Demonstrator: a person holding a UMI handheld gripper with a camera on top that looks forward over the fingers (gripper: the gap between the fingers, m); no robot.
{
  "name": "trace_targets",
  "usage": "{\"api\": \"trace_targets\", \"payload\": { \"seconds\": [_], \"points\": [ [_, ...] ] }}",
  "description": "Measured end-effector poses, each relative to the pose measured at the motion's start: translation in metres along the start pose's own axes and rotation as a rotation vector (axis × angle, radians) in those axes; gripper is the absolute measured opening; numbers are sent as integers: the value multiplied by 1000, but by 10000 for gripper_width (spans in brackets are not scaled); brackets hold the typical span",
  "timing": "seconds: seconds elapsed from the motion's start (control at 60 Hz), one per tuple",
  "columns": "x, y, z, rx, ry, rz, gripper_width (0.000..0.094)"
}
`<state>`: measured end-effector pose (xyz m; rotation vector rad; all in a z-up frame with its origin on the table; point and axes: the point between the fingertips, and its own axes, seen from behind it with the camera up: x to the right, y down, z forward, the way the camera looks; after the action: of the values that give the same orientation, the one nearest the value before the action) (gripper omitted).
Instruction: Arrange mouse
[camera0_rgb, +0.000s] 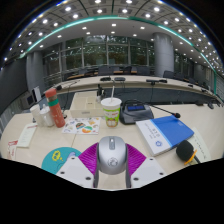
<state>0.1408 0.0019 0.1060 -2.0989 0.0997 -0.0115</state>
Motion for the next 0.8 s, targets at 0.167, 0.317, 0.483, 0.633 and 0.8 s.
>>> {"api": "trace_targets", "payload": {
  "seconds": [0.167,0.317,0.483,0.633,0.8],
  "points": [
    [-93,-20,-24,36,-66,25,365],
    [-158,24,-2,-28,-79,-17,365],
    [-186,80,25,-89,-47,-35,400],
    [-185,117,42,-148,-15,-43,488],
    [-187,111,17,-148,-1,-74,844]
  ]
}}
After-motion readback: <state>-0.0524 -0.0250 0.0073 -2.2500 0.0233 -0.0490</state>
